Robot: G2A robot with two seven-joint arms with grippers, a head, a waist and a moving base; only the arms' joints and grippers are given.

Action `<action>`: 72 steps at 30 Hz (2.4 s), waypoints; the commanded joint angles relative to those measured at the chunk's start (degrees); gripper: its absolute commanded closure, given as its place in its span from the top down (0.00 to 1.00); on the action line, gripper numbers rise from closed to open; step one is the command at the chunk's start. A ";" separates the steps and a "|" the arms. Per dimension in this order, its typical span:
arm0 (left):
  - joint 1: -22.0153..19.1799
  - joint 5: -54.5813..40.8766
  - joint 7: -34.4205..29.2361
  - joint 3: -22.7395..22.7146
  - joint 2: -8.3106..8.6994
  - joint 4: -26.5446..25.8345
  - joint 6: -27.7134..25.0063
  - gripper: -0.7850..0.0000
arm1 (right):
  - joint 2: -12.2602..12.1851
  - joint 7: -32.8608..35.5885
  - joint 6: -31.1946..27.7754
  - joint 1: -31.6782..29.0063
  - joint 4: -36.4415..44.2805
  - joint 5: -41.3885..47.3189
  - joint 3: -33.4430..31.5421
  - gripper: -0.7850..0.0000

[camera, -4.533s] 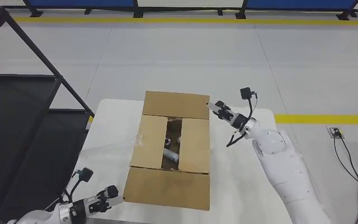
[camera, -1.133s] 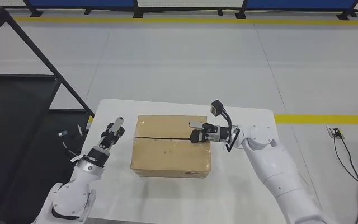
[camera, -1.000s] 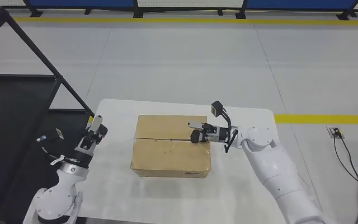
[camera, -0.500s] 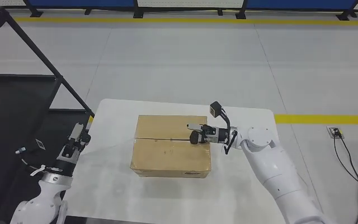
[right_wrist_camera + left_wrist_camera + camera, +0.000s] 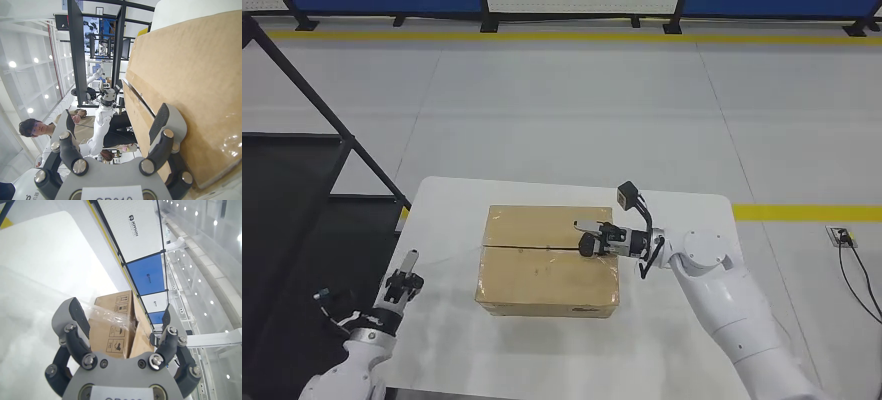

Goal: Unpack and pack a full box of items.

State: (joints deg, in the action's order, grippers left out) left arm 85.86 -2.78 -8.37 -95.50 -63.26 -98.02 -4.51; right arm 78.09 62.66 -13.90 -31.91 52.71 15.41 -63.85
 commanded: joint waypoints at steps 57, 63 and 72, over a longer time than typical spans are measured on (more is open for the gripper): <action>-18.35 -9.58 14.39 5.40 -4.38 11.19 -3.34 1.00 | -0.42 0.03 -0.51 1.64 -2.55 2.34 2.01 1.00; -16.53 -8.67 15.72 3.60 -4.45 6.20 -2.11 1.00 | -0.33 -0.85 -1.11 1.55 -2.94 2.16 2.47 1.00; -15.99 -7.71 18.27 2.58 -4.83 4.53 0.21 1.00 | -0.39 -0.81 -3.41 1.30 -2.93 2.53 2.48 1.00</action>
State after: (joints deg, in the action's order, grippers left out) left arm 69.77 -10.41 9.48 -92.88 -68.02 -93.49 -4.57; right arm 77.72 61.92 -17.16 -30.58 49.76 17.93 -61.36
